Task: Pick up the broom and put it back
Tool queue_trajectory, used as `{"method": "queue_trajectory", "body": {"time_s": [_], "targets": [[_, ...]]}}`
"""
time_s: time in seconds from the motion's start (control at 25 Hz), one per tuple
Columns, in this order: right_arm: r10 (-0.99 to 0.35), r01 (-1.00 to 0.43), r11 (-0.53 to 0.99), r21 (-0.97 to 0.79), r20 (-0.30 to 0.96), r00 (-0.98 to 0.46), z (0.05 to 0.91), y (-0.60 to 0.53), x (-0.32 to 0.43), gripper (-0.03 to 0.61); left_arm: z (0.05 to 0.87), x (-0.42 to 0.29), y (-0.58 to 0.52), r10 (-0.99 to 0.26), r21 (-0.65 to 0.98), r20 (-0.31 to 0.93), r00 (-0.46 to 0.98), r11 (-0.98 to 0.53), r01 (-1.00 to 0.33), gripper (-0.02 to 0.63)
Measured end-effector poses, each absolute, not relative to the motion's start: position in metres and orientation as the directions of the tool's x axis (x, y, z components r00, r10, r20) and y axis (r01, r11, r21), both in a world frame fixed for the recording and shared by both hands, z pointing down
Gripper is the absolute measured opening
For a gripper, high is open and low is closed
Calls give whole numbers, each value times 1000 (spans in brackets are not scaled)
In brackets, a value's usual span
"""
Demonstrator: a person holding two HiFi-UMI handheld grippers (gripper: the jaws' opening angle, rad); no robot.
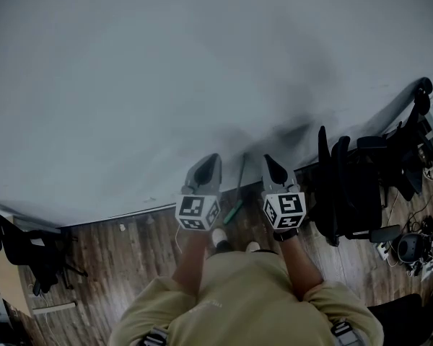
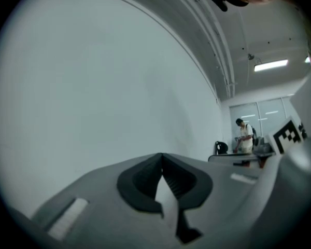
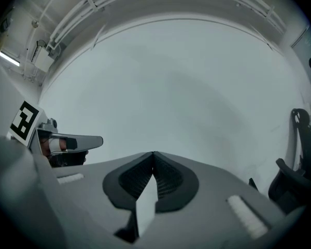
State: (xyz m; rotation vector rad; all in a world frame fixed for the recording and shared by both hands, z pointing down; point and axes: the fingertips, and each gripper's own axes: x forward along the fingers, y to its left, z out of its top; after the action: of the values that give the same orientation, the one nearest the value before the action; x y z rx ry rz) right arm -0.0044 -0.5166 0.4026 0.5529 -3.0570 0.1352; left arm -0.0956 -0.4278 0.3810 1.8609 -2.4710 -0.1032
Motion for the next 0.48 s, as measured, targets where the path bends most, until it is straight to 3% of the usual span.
{"method": "queue_trajectory", "body": {"time_s": [0.48], "targets": [[-309, -308, 949, -62, -3, -951, 385, -449, 26, 5, 396, -35, -389, -977, 62, 35, -208, 210, -976, 2]]}}
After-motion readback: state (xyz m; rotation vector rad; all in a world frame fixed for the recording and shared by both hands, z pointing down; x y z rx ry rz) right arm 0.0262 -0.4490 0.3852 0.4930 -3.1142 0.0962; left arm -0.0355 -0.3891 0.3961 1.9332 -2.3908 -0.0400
